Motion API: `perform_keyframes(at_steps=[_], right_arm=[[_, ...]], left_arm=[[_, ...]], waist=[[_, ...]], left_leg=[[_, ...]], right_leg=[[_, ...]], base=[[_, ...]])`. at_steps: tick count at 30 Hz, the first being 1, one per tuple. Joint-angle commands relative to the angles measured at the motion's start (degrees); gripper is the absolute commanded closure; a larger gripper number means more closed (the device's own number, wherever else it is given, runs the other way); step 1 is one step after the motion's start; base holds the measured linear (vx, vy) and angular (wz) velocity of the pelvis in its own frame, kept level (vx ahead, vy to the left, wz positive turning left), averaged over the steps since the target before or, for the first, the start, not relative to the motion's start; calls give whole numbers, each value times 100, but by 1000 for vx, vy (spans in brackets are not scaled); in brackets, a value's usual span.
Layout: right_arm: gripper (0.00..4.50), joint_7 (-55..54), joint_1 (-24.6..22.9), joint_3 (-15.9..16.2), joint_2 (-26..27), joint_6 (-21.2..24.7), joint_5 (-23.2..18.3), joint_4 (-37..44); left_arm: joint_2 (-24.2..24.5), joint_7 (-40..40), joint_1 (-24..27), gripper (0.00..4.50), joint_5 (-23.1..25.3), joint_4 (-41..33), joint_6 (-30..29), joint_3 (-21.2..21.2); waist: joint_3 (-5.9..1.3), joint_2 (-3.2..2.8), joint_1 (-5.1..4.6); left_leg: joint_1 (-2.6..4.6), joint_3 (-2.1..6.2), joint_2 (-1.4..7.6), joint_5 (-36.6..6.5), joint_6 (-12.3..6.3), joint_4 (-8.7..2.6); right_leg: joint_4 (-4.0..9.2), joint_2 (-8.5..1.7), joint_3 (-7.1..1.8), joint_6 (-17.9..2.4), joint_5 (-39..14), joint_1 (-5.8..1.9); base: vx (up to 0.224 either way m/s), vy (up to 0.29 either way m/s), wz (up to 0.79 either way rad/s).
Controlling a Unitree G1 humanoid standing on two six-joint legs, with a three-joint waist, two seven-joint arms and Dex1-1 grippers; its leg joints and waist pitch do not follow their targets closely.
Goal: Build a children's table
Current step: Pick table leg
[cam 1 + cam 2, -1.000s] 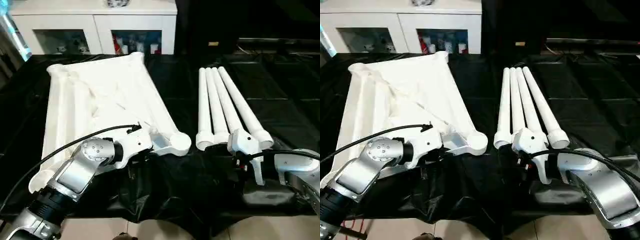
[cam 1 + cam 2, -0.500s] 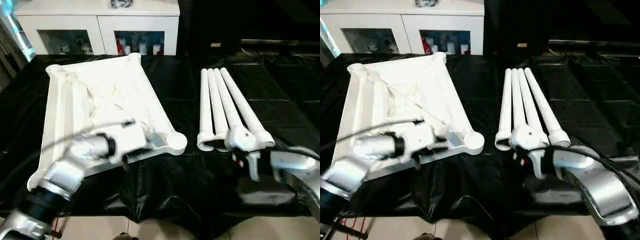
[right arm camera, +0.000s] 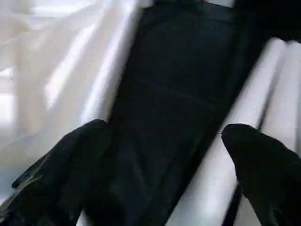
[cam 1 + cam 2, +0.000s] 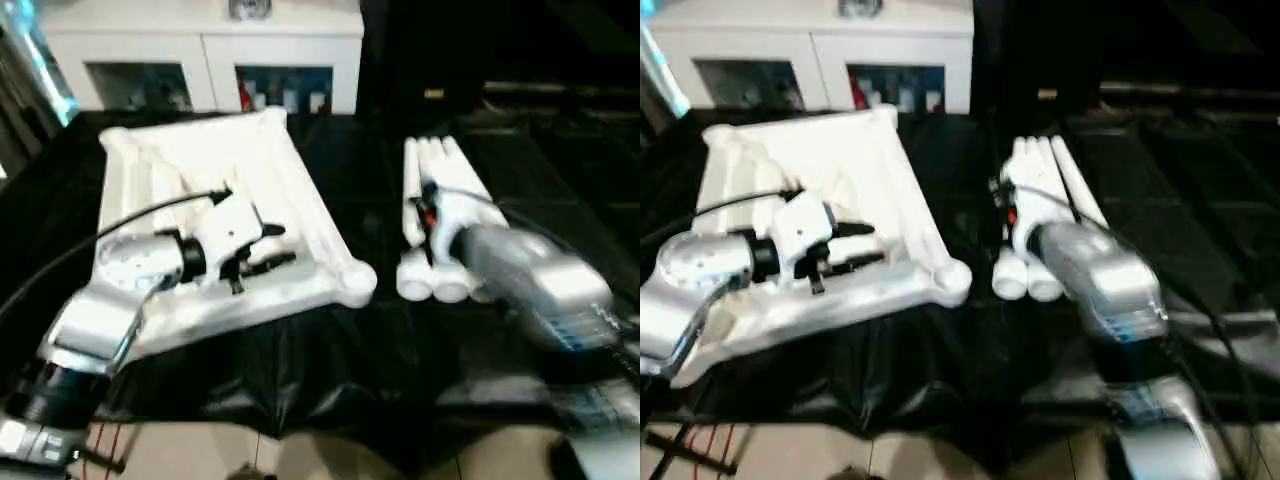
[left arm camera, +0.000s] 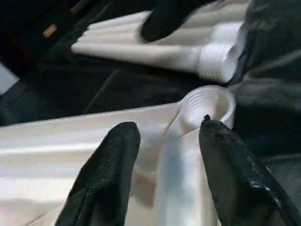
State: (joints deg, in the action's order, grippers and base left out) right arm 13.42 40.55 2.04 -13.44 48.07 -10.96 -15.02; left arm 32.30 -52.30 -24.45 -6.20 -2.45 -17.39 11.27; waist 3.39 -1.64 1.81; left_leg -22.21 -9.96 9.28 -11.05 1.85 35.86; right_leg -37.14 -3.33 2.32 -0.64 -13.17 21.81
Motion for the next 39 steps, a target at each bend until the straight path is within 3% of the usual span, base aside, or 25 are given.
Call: perform_keyframes(at_steps=[1,6,8,11,36,37,39], right_arm=[[0,-518,216,-261,85,231,140,-500],[0,-874,567,-614,255,445,-3,-1239],[0,-861,722,-714,321,431,-26,-1555],[0,-756,867,-698,355,376,-36,-1868],[0,-733,1939,-580,485,-164,287,-4266],[30,-734,1940,-580,485,-165,288,-4269],[37,-746,2052,-601,475,-265,358,-4596]], left_arm=[[28,-86,-48,177,-118,-144,-132,18],[48,-131,-85,146,-109,-190,-163,44],[46,-137,-94,141,-98,-206,-203,42],[63,-204,-84,141,-162,-263,-258,53],[182,-384,-57,141,-121,-353,-269,180],[182,-386,-57,137,-121,-354,-270,181],[201,-468,-36,137,-196,-440,-374,200]], waist=[[-425,3,-20],[-434,15,0],[-425,16,-6],[-416,10,-30],[-413,11,-18],[-417,13,-17],[-423,34,-17]], left_leg=[[133,102,299,-387,268,-421],[118,87,302,-179,165,-410],[120,84,305,-295,171,-414],[119,87,313,-421,207,-422],[127,69,335,-499,210,-418],[122,68,333,-459,207,-417],[123,65,336,-413,182,-411]], right_leg=[[368,-431,-283,-1454,147,-238],[349,-421,-278,-1388,399,-255],[366,-429,-277,-1404,260,-252],[369,-435,-270,-1425,74,-247],[356,-444,-262,-1529,17,-217],[348,-439,-262,-1524,93,-225],[340,-453,-263,-1557,142,-224]], base=[[0,0,0],[0,0,0],[0,0,0],[0,0,0],[0,0,0],[0,0,0],[0,0,0]])
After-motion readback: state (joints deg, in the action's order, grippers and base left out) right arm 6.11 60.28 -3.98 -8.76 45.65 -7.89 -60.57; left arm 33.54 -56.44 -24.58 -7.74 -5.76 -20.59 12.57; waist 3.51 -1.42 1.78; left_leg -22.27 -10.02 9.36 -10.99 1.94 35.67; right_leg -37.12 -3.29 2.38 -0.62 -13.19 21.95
